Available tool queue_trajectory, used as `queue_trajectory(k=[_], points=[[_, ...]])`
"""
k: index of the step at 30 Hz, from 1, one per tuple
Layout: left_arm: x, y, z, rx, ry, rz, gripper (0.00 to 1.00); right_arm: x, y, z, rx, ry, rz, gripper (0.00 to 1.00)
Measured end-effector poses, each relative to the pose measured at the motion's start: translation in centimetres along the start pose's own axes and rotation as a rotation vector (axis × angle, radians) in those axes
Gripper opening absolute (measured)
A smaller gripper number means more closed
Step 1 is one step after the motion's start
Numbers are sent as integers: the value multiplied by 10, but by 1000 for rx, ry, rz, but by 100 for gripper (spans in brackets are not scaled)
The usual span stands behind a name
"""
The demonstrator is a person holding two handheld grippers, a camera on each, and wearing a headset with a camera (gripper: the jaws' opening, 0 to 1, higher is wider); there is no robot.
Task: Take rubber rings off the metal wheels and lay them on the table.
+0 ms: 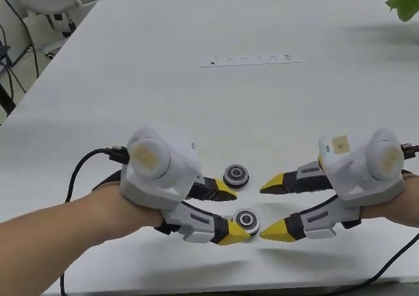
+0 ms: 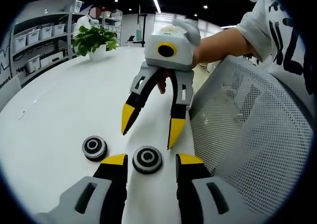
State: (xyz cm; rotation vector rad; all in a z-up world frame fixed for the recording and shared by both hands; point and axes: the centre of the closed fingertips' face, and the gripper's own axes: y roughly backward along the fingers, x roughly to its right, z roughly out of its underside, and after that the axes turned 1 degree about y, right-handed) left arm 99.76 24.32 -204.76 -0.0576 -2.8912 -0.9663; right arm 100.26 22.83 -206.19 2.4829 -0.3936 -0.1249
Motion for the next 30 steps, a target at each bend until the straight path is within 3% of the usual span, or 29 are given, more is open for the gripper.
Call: queue_trajectory(k=[8,20,30], points=[[4,-9,4,-17,4,22,27,0,0,4,-4,-16,-1,42],[1,-13,6,-14,0,-4,16,-1,-1,6,-7,-18,-6,41],[-2,-13,7,-27,-88,-46,10,-3,-2,6,-7,-17,-9,39]])
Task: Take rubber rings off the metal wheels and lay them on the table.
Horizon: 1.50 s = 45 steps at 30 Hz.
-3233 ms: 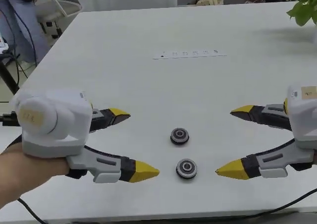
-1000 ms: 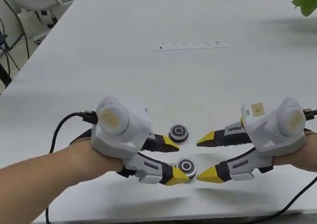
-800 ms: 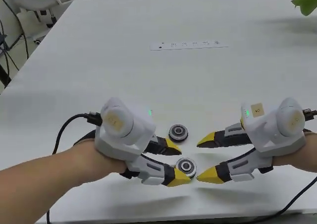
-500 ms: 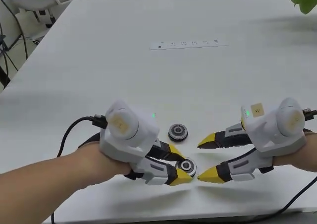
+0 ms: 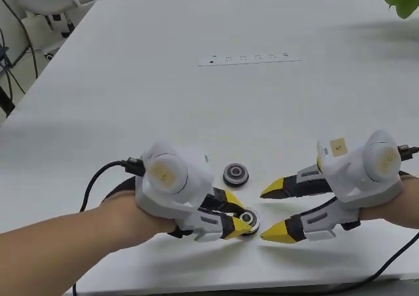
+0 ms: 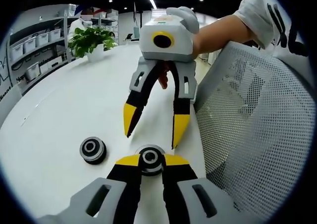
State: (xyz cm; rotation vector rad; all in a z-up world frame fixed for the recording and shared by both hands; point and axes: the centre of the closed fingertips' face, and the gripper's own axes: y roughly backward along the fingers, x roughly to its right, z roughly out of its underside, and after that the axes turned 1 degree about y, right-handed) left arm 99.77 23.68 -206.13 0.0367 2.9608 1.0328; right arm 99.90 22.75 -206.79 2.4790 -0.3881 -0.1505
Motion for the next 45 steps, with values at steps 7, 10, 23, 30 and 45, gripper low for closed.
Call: queue_trajectory(k=[7,10,23,30,45], points=[[-1,0,0,8,-1,-8,10,-3,-2,-2,7,-3,-4,37],[-3,-1,0,9,5,-20,8,-4,-4,-2,9,-7,-9,37],[-2,1,0,11,-11,-31,8,-5,-11,-3,21,-29,-17,32],[-2,1,0,10,-9,-39,8,-8,-17,-2,8,-10,-22,29],[-3,1,0,10,-8,-44,8,-8,-17,-5,22,-25,-16,24]])
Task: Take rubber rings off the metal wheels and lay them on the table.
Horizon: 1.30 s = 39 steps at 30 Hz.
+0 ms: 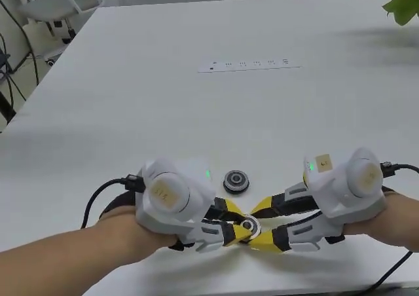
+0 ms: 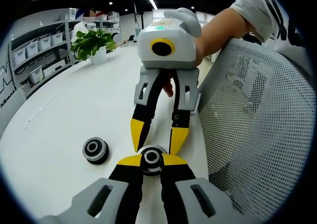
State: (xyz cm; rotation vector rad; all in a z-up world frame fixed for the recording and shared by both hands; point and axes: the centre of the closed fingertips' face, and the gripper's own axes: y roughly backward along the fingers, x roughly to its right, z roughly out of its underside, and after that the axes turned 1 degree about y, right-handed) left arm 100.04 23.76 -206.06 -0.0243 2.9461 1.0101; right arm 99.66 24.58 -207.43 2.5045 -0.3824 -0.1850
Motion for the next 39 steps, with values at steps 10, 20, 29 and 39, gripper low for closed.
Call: queue_trajectory(k=[10,20,29,39], points=[[0,0,0,-1,4,-3,7,-1,7,3,2,-16,1,19],[1,-1,0,0,8,-5,7,0,8,7,1,-40,2,17],[0,-1,0,-1,12,-7,7,0,8,7,-7,-39,3,16],[0,-1,0,-2,12,-10,7,5,9,13,-47,-33,30,0]])
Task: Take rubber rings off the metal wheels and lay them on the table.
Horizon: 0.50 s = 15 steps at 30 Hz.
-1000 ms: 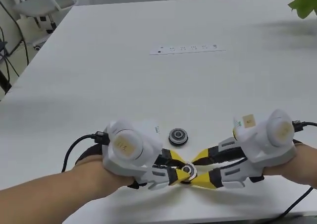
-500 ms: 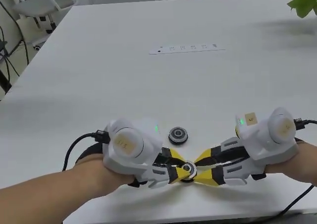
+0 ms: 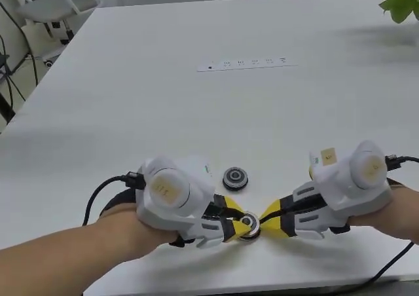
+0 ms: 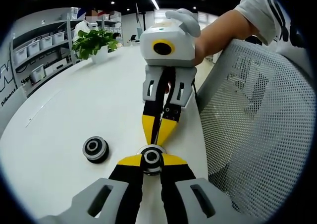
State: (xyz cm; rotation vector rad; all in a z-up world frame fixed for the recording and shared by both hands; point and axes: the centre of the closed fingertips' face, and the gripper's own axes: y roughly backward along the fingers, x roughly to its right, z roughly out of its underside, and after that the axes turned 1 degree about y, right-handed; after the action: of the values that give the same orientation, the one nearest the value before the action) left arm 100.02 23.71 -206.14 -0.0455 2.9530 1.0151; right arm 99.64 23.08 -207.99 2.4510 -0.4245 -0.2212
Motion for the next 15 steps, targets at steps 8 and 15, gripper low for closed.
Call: queue_trajectory(k=[8,15], points=[[0,0,0,-3,-7,-1,7,0,0,0,11,-71,-6,0],[1,0,0,-5,-8,-2,7,3,4,1,29,-161,-6,0]])
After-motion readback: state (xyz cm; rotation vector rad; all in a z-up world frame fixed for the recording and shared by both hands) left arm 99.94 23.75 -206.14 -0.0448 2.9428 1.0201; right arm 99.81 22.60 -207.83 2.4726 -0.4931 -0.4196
